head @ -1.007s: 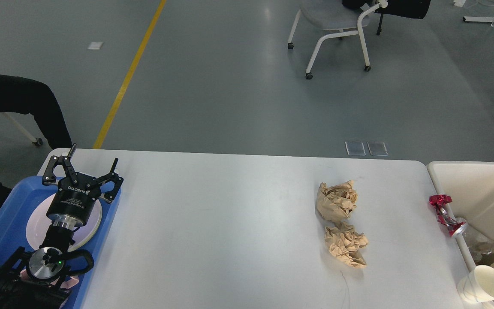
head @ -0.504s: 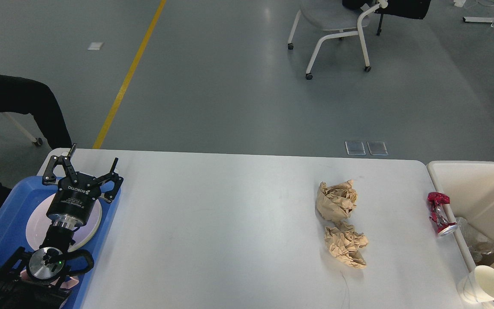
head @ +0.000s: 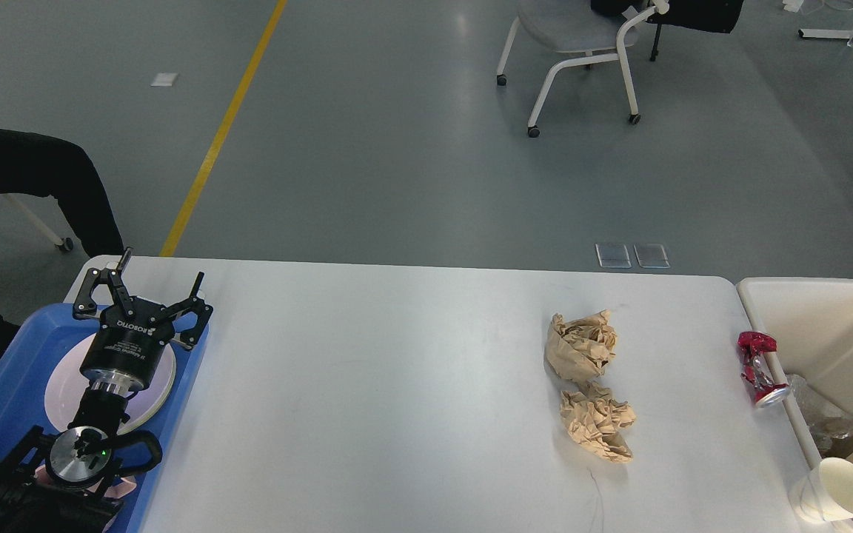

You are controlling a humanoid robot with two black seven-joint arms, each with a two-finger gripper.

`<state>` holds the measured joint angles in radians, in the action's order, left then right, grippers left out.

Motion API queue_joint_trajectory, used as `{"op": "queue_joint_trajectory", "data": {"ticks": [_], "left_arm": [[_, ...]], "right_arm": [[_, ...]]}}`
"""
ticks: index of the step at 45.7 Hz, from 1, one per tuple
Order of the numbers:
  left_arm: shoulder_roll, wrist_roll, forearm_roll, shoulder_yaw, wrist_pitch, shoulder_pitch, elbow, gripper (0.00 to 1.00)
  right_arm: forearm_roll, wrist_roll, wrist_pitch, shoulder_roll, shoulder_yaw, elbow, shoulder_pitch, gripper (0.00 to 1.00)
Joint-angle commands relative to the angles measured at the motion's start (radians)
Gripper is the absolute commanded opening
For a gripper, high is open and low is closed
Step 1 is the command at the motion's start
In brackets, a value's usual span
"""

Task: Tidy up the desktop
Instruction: 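Release the red can and raise the right gripper above the bin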

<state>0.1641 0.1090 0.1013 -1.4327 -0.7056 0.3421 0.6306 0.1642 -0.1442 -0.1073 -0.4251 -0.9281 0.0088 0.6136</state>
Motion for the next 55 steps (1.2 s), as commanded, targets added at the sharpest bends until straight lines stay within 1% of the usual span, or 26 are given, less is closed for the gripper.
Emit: {"op": "queue_joint_trajectory", "data": {"ticks": [1,4,5,7,8,9,13,20,26,29,34,37,39,42,47,51,55], "left_arm": [[0.0,0.0,0.0,0.0,0.0,0.0,0.0,0.96],[0.0,-0.002,0.0,0.0,0.0,0.0,0.0,0.96],[0.0,0.0,0.0,0.0,0.0,0.0,0.0,0.96],[0.0,0.0,0.0,0.0,0.0,0.0,0.0,0.96],[0.0,0.0,0.0,0.0,0.0,0.0,0.0,0.96],[0.0,0.0,0.0,0.0,0.0,0.0,0.0,0.96],[0.0,0.0,0.0,0.0,0.0,0.0,0.0,0.96],[0.0,-0.002,0.0,0.0,0.0,0.0,0.0,0.96],[0.0,-0.002,0.0,0.0,0.0,0.0,0.0,0.96],[0.0,0.0,0.0,0.0,0.0,0.0,0.0,0.96],[0.0,0.0,0.0,0.0,0.0,0.0,0.0,0.96],[0.0,0.0,0.0,0.0,0.0,0.0,0.0,0.96],[0.0,0.0,0.0,0.0,0.0,0.0,0.0,0.96],[0.0,-0.002,0.0,0.0,0.0,0.0,0.0,0.96],[0.0,-0.002,0.0,0.0,0.0,0.0,0.0,0.96],[0.0,-0.002,0.0,0.0,0.0,0.0,0.0,0.96],[0.0,0.0,0.0,0.0,0.0,0.0,0.0,0.96]], "right_arm": [[0.0,0.0,0.0,-0.001,0.002,0.0,0.0,0.0],[0.0,0.002,0.003,-0.003,0.002,0.0,0.003,0.0],[0.001,0.002,0.006,-0.003,0.002,0.0,0.003,0.14],[0.0,0.003,0.014,-0.004,-0.003,-0.001,0.009,0.56],[0.0,0.003,0.035,-0.009,-0.003,-0.004,0.015,0.9],[0.001,0.005,0.049,-0.012,-0.001,-0.004,0.018,1.0],[0.001,0.008,0.083,-0.023,0.002,0.0,0.031,1.0],[0.0,0.008,0.084,-0.023,0.002,0.005,0.032,1.0],[-0.006,0.009,0.064,-0.033,-0.008,0.046,0.067,1.0],[-0.017,0.006,0.032,-0.075,-0.012,0.095,0.122,1.0],[-0.038,0.0,-0.084,-0.141,-0.024,0.2,0.276,1.0],[-0.092,0.0,-0.147,-0.167,-0.05,0.255,0.365,1.0],[-0.146,-0.002,-0.21,-0.196,-0.081,0.319,0.454,1.0],[-0.201,-0.002,-0.265,-0.228,-0.115,0.401,0.569,1.0],[-0.279,-0.005,-0.322,-0.261,-0.204,0.588,0.797,1.0],[-0.287,-0.035,-0.357,-0.267,-0.305,0.732,0.966,1.0],[-0.288,-0.08,-0.402,-0.259,-0.379,0.842,1.115,1.0]]}}
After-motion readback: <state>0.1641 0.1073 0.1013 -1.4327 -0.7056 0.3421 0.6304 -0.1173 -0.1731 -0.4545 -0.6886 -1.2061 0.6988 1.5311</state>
